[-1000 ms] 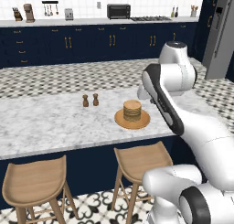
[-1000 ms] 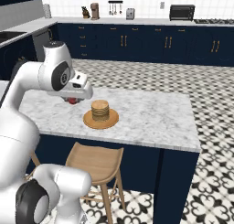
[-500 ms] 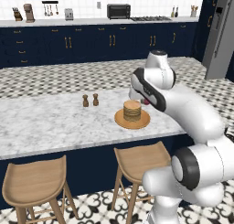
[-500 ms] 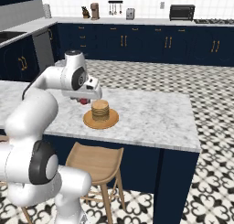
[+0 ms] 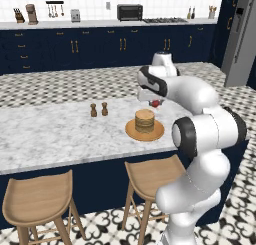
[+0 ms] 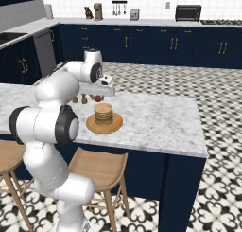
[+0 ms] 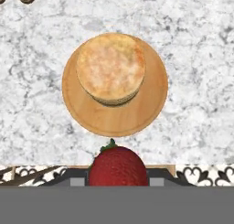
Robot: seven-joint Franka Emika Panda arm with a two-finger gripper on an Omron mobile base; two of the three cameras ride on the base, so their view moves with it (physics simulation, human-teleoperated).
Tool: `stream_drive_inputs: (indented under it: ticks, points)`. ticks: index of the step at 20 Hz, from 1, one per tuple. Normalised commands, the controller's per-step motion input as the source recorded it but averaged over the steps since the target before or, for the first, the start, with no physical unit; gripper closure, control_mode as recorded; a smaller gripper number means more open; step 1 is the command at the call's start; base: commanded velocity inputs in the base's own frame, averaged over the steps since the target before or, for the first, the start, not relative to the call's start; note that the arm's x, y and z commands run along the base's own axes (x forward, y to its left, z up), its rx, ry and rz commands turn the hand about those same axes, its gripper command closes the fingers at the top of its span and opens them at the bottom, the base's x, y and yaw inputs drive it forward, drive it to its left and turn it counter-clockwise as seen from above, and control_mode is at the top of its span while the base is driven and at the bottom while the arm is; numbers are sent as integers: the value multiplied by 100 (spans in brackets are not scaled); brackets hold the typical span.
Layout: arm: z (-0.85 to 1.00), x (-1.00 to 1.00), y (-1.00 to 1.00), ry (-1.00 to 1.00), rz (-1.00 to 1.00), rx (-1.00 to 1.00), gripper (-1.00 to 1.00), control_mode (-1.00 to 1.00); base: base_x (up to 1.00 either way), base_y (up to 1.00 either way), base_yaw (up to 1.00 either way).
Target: Take the strawberry from the fridge and place it on top of the pancake, located on the dining counter.
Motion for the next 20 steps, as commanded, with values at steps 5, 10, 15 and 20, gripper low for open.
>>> stream_drive_inputs:
  ticks: [5,10,15,20]
  points:
    - [-56,74,0,1,0,-3,100,-100,0,0,0]
    - [-53,68,1,0,0,-3,100,-100,0,0,0]
    - [-19,44,3,-2,0,0,100,-100,0,0,0]
    - [-20,-1,2,0,0,0,100,-100,0,0,0]
